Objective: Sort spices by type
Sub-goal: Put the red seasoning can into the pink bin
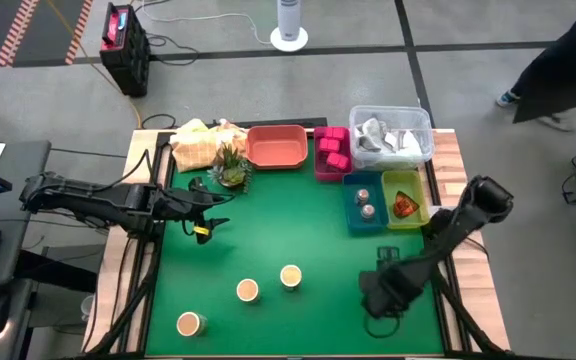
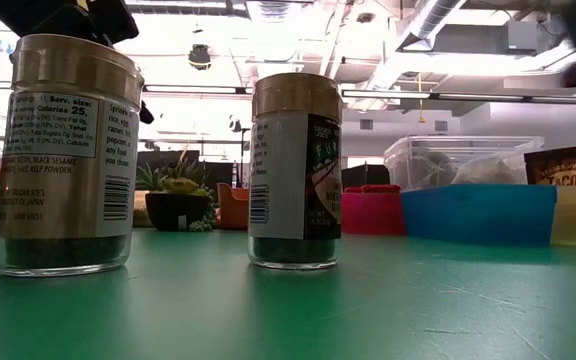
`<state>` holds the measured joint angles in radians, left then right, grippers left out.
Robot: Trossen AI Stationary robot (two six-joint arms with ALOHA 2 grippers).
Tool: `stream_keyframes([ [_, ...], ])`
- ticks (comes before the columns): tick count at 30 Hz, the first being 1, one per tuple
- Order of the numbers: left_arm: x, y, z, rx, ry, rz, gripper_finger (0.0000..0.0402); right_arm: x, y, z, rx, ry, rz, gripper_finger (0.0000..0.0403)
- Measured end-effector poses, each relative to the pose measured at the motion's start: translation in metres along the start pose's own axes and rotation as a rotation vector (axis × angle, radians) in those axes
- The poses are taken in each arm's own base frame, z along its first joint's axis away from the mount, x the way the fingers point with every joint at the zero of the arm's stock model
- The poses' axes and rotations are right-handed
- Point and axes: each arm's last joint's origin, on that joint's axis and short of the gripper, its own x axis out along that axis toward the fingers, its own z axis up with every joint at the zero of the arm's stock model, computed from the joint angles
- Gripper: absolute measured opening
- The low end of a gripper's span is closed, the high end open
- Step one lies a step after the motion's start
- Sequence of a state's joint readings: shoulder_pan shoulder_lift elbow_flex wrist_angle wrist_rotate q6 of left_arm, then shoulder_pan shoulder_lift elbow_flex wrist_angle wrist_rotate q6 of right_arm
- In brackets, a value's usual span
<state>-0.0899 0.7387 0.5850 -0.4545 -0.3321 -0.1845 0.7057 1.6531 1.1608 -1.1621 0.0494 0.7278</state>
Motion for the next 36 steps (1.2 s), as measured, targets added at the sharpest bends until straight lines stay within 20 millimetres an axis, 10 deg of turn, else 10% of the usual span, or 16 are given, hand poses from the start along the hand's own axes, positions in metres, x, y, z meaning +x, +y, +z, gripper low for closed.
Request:
stream_keyframes([
  [8,0.0,0.001,0.001,0.015,-0.009,0.025,0.0286,-0.046,-0.071,0.067,-0.073,-0.164,-0.046,0.0246],
  [15,0.0,0.002,0.002,0.008,-0.023,0.058,0.0286,-0.074,-0.173,0.104,0.208,-0.291,-0.058,0.0246],
  [24,0.0,0.001,0.003,-0.005,-0.034,0.047,0.0286,-0.081,-0.299,0.109,0.741,-0.512,-0.108,0.0246],
  [36,0.0,0.0,0.006,0.028,-0.06,0.025,0.0286,-0.066,-0.368,0.111,0.971,-0.658,-0.128,0.0246],
])
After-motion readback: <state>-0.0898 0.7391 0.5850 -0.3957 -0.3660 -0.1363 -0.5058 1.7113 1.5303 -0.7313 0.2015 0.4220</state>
